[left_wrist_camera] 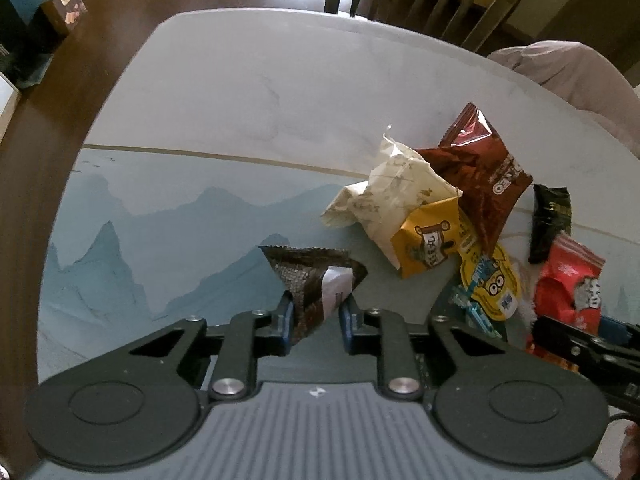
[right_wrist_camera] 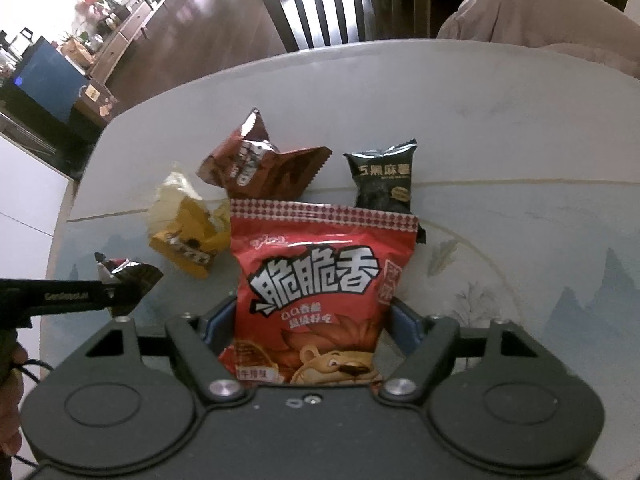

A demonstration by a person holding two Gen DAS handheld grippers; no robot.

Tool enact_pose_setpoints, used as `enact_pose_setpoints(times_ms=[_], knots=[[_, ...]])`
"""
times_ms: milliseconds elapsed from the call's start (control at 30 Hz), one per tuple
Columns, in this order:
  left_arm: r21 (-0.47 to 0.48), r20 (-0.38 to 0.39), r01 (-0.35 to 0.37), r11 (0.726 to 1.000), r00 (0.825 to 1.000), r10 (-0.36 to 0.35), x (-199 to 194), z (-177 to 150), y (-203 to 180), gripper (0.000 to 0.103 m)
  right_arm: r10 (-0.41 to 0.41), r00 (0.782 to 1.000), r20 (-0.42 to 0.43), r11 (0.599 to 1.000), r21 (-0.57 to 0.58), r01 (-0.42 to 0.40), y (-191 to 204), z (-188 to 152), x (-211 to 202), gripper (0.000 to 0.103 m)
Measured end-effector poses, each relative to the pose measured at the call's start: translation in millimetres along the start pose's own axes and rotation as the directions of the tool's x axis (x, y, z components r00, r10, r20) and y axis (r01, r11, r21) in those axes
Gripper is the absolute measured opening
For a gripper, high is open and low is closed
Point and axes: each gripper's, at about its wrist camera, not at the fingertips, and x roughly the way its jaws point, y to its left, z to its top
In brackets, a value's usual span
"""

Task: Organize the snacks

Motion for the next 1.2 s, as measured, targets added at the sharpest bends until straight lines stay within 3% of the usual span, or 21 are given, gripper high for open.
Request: enact_pose_setpoints(times_ms=[300, 567, 867, 1200], knots=[[0.028, 0.079, 0.039, 0.999, 0.996, -0.041, -60.8, -17.6, 3.4, 0.021, 0.039, 0.998, 0.059, 0.999, -0.030, -0.037, 16.0, -20.1, -50.5, 0.077], [0.073, 0.187, 0.060, 0.995, 0.980, -0.073, -124.4, -38.1, 6.7, 0.021, 0.052, 0.991, 0.122, 0.997, -0.066, -0.044, 35.4, -43.9, -98.9, 0.077], [0.148, 0.201, 0.049, 0.988, 0.976, -0.078, -177.6, -86.9, 5.8, 0.021, 0.086, 0.983, 0.162, 0.991, -0.116, -0.068, 55.5, -79.0, -146.5, 0.077], [0.219, 0.195, 0.047, 0.975, 0.977, -0.091, -209.5, -154.6, 5.4, 0.021, 0.109, 0.981, 0.162, 0.984, -0.158, -0.084, 73.3, -125.3, -169.3, 0.077]])
